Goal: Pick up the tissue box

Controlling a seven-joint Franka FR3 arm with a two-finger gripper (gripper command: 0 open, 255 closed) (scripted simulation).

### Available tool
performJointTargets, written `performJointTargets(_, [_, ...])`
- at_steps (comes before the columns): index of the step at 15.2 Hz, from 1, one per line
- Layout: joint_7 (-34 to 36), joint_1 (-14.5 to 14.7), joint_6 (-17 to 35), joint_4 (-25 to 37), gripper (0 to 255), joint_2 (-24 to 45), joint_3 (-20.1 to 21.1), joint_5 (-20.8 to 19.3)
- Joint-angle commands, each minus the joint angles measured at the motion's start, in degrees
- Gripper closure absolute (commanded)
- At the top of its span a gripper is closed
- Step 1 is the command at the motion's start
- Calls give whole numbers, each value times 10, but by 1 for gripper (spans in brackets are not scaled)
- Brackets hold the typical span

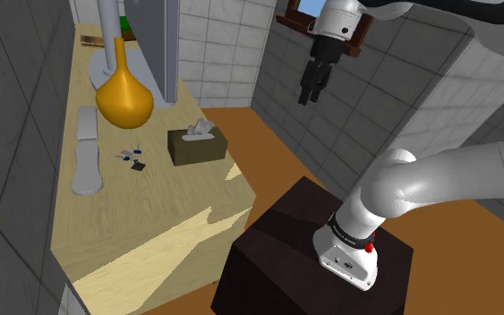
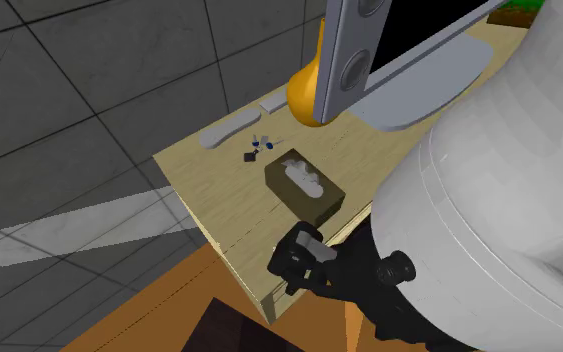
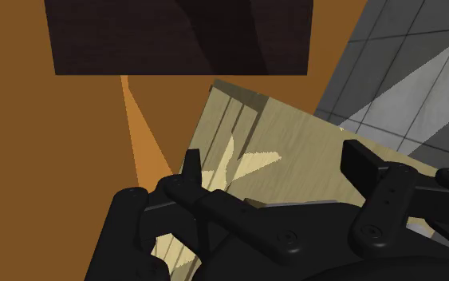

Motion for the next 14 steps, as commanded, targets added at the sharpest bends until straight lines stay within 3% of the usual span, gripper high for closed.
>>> performJointTargets(1, [0,0,0,0,0,0,0,0])
performJointTargets(8, [166,-12,167,-83,0,3,90,86])
performJointTargets(14, [302,-25,327,-109,0,62,178,142])
